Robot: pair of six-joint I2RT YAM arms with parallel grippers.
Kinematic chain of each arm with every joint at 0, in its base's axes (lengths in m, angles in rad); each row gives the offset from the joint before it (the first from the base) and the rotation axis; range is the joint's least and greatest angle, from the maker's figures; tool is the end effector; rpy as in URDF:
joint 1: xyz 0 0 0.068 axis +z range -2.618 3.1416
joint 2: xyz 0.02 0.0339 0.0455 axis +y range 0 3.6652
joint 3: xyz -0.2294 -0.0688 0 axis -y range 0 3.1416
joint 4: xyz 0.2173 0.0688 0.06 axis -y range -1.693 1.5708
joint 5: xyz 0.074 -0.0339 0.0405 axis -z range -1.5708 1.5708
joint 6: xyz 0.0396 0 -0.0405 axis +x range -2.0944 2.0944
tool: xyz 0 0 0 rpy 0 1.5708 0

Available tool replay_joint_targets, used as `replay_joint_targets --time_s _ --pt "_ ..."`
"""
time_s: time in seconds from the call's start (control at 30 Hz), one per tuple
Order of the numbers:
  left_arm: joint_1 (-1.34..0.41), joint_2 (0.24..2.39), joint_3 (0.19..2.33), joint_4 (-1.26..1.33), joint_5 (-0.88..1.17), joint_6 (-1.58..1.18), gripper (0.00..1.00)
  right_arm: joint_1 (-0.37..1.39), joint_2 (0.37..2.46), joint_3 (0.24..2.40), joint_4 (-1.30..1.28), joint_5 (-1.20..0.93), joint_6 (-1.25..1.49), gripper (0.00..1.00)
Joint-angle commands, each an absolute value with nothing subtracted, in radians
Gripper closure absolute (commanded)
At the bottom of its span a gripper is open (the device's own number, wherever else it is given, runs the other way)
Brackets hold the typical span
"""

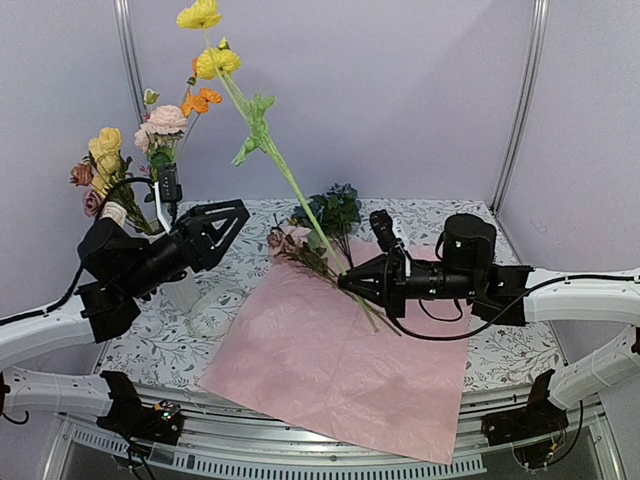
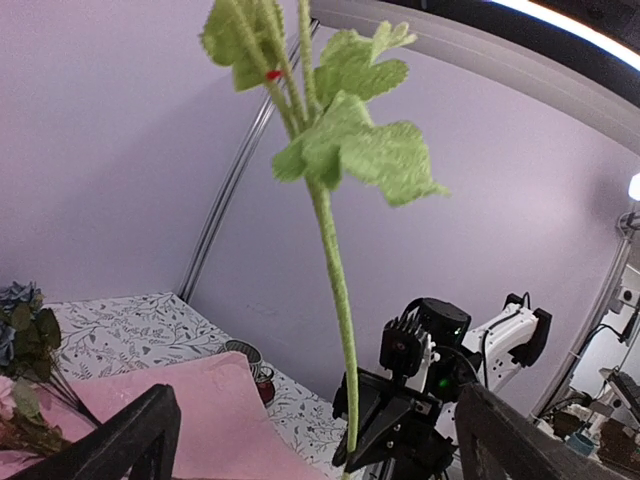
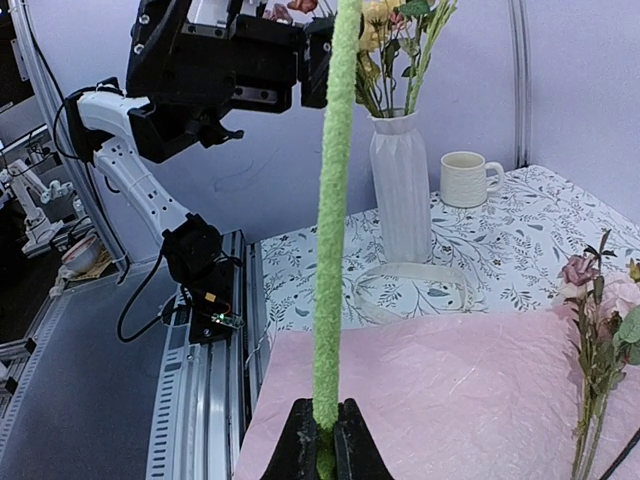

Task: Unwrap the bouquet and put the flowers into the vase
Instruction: Pass from the right arm to the left

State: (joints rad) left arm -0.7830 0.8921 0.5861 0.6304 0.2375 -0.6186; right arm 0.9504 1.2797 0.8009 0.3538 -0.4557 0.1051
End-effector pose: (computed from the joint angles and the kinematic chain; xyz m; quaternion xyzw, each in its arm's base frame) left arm 0.1408 -0.1533 0.3197 0.1435 0.5697 -0.5728 0.5717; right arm 0.1506 0.2407 0.2727 -0.4359 0.6049 0.4709 0.4715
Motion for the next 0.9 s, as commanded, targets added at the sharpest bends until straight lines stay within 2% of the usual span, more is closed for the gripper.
replay_joint_targets --time_s 0.0,0.23,0.3,0.5,0.57,0.7,0.8,0.87 --pt "-0.798 0.921 0.637 0.686 0.272 -0.561 0.02 1.0 1.321 0.835 0.407 -0.484 0.1 0.96" --pt "-0.8 0.903 0.623 0.73 0.241 -0.562 0.04 1.062 1.369 0.837 0.412 -0.439 0.068 0.96" --pt "-0.799 0.894 0.62 0.729 0.233 -0.562 0.12 1.072 1.381 0.839 0.418 -0.439 0.066 0.96" --pt "-0.8 0.878 0.62 0.719 0.221 -0.567 0.43 1.09 1.399 0.845 0.429 -0.433 0.065 0.96" --pt "-0.8 0.876 0.62 0.713 0.218 -0.57 0.5 1.093 1.403 0.845 0.429 -0.434 0.064 0.96" --pt "-0.799 0.881 0.623 0.694 0.213 -0.576 0.56 1.096 1.406 0.847 0.432 -0.434 0.063 0.96" --pt "-0.8 0.89 0.628 0.683 0.215 -0.576 0.74 1.098 1.407 0.85 0.431 -0.432 0.063 0.96" --pt "-0.8 0.893 0.634 0.669 0.212 -0.572 0.8 1.1 1.405 0.852 0.431 -0.428 0.062 0.95"
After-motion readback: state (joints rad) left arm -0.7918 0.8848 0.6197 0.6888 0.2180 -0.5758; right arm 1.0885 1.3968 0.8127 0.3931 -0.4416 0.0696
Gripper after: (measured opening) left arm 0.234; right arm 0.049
